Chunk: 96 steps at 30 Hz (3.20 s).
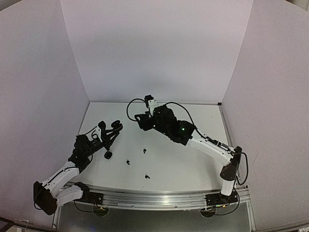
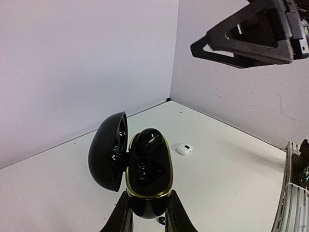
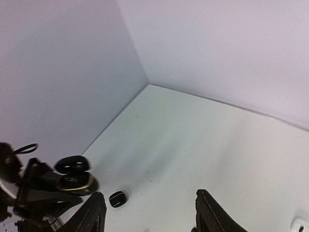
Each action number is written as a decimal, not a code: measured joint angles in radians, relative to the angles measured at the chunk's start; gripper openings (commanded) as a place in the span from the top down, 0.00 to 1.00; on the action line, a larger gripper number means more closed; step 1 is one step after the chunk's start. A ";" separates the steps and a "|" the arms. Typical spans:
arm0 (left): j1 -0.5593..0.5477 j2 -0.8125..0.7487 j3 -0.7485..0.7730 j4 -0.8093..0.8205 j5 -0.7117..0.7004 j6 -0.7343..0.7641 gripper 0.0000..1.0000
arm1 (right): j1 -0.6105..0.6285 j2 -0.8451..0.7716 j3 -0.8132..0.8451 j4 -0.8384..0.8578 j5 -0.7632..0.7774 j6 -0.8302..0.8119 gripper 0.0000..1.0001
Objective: Insert the wireless bluetooth earbuds into the charging case
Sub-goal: Pick up the left earbud from the center of the board.
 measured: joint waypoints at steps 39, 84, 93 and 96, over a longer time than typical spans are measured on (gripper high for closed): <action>0.000 -0.012 0.000 -0.063 -0.099 -0.005 1.00 | -0.028 0.667 0.312 -0.470 0.012 0.332 0.61; 0.000 -0.005 0.000 -0.070 -0.087 -0.003 1.00 | -0.073 0.669 0.272 -0.530 -0.117 0.084 0.76; 0.000 0.001 0.000 -0.070 -0.077 -0.003 1.00 | -0.078 0.699 0.324 -0.540 -0.142 0.133 0.73; 0.000 0.001 0.000 -0.070 -0.073 -0.003 1.00 | -0.078 0.706 0.337 -0.540 -0.146 0.150 0.74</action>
